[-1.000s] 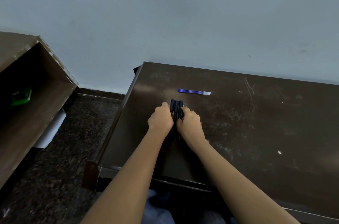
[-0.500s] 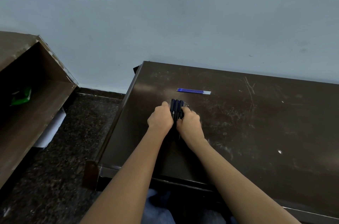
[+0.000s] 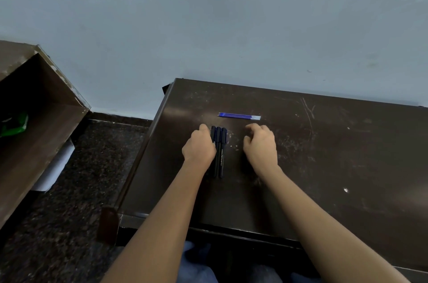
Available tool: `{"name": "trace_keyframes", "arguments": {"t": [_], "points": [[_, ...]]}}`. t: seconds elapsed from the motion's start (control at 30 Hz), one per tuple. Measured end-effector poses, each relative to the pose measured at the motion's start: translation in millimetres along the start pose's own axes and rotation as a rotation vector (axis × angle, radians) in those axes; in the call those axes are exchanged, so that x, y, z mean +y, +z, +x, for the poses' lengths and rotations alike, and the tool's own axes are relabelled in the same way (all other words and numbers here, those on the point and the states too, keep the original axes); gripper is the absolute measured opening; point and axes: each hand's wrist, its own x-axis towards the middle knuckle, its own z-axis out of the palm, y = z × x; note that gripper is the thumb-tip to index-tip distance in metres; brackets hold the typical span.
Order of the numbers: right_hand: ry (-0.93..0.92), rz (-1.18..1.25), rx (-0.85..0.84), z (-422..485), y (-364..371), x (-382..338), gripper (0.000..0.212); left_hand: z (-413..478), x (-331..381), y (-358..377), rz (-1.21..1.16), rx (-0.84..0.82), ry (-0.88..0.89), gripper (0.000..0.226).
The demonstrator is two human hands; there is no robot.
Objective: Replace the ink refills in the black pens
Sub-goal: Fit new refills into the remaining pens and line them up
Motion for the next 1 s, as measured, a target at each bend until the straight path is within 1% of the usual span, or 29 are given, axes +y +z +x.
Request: {"name": "trace_keyframes", "arguments": {"t": [0.1,0.2,0.37,0.5,0.57,0.67,0.83,1.0], "points": [[-0.092,-0.059,-0.033,24.4,-7.8,3.3,0.035,-0.3,3.4,0.8,-0.004,0.010,0.017,0.030],[-0.183,-0.158,-0.100,51.4,-9.7,-0.7,0.035,0.0,4.3,0.4,-0.006,0.008,0.021,0.032],[-0.254,-0.299,-0.182,84.8,-4.5,-8.8,0.038,0.8,5.6,0.6,0.010,0.006,0.029,0.034],[-0.241,-0.368,-0.263,96.9,3.2,-8.0,0.033,3.0,6.2,2.3,0.018,0.006,0.036,0.036],[-0.228,-0.380,-0.276,97.3,4.8,-5.7,0.032,4.0,6.5,3.5,0.024,0.010,0.039,0.036],[-0.206,-0.402,-0.242,92.1,3.0,-1.0,0.033,3.5,7.9,4.5,0.047,0.029,0.049,0.035],[-0.113,-0.397,-0.182,66.0,-6.0,18.6,0.031,-1.7,11.3,2.0,0.056,0.053,0.067,0.033],[0.007,-0.384,-0.101,27.3,-22.0,47.0,0.027,-1.2,2.9,2.6,0.065,0.005,-0.020,0.036]]}}
